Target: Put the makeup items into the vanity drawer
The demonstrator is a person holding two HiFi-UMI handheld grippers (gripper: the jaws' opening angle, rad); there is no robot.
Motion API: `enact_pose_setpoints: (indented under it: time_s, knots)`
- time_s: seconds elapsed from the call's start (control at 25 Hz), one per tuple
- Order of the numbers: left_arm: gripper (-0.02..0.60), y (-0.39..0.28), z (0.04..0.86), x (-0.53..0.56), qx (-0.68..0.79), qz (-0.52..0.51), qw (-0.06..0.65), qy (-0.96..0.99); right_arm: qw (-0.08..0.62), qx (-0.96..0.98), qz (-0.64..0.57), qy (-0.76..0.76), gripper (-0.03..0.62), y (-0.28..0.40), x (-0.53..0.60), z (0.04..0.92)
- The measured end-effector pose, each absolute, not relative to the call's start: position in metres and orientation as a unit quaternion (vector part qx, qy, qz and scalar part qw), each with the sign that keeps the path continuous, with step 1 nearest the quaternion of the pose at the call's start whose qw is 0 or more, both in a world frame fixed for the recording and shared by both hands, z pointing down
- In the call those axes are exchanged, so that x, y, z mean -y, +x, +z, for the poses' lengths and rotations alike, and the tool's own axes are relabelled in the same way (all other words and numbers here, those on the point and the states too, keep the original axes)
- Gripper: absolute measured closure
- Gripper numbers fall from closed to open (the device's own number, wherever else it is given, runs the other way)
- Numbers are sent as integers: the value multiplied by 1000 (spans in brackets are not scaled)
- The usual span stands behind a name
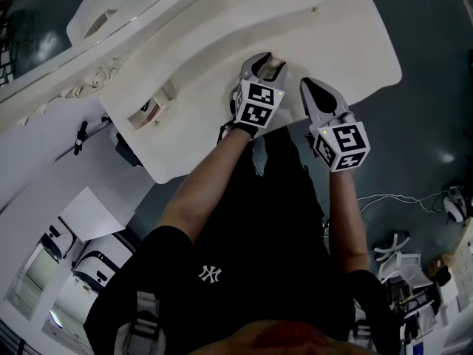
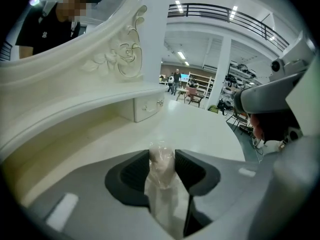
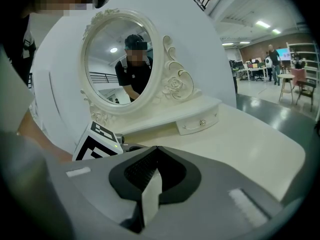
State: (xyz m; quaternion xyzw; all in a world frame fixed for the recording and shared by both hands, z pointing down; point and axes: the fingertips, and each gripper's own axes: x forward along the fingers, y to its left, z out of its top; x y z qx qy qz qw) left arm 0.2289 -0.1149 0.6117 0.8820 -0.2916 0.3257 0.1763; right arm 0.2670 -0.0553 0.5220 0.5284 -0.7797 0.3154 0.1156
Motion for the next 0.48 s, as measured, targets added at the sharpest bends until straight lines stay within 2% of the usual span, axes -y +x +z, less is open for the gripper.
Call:
enact_pose_setpoints:
  time_s: [0.16, 0.48]
  knots:
    - [433, 226, 608, 115, 280, 321, 177, 887, 114, 782, 314, 526, 569, 262, 59, 521]
    - [433, 197, 570, 102, 270, 309, 146, 900, 91, 788, 308, 524, 569, 232, 63, 502]
